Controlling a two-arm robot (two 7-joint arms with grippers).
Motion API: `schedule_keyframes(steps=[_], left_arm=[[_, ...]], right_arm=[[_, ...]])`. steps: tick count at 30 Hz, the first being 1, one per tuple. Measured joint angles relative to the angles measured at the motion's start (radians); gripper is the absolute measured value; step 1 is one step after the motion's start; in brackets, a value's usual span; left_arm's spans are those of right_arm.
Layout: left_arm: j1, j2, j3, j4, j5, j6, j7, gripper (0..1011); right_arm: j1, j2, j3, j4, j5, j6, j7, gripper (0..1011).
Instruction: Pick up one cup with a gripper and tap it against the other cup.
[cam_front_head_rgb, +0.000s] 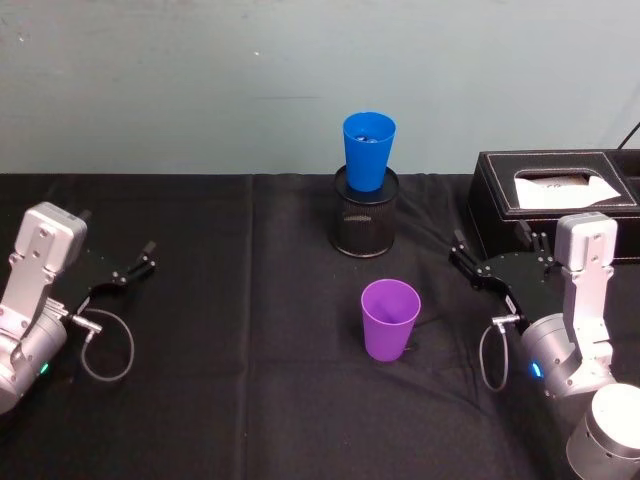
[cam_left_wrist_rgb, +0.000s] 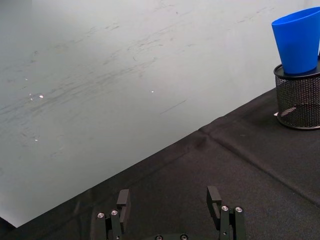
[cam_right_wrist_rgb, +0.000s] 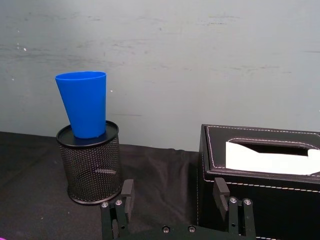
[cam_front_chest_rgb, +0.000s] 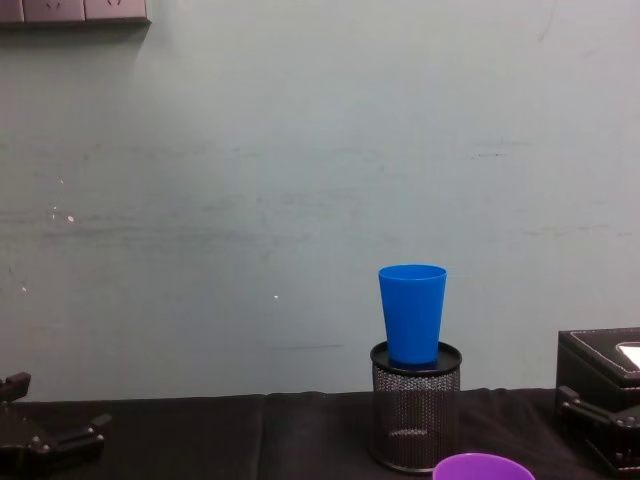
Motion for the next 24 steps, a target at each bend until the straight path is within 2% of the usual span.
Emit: schedule_keyframes(steps=[24], left_arm=[[0.000,0.000,0.000,0.000,0.000,0.000,0.000,1000]], right_arm=[[0.000,0.000,0.000,0.000,0.001,0.000,0.000,1003]])
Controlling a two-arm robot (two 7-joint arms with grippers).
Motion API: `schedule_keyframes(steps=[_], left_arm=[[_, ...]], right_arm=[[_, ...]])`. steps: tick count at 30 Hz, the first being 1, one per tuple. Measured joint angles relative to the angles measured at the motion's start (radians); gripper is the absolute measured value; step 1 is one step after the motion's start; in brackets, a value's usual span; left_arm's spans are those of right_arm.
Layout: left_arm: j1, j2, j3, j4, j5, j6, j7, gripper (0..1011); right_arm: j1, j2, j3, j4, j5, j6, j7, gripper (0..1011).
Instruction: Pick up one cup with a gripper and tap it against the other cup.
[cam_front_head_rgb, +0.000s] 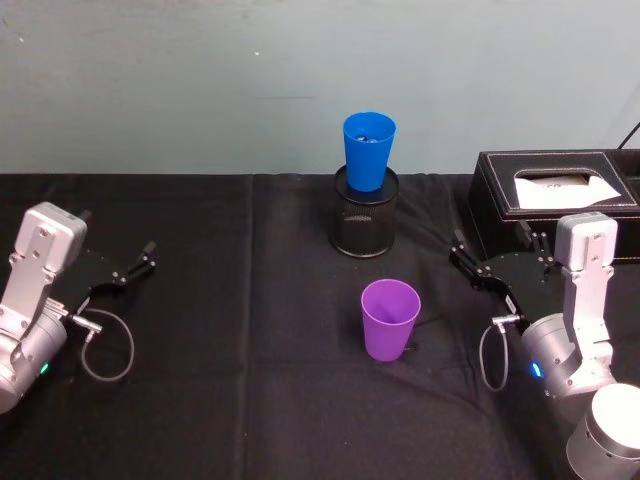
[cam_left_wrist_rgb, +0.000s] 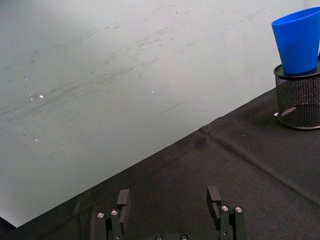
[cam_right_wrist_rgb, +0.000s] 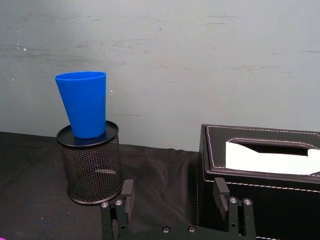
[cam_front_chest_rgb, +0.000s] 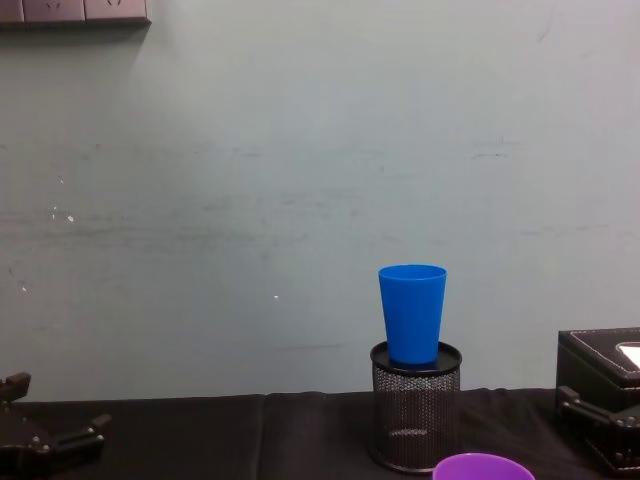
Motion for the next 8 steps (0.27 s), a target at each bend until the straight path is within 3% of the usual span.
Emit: schedule_keyframes(steps=[8], left_arm=[[0.000,0.000,0.000,0.000,0.000,0.000,0.000,1000]], right_arm=[[0.000,0.000,0.000,0.000,0.000,0.000,0.000,1003]])
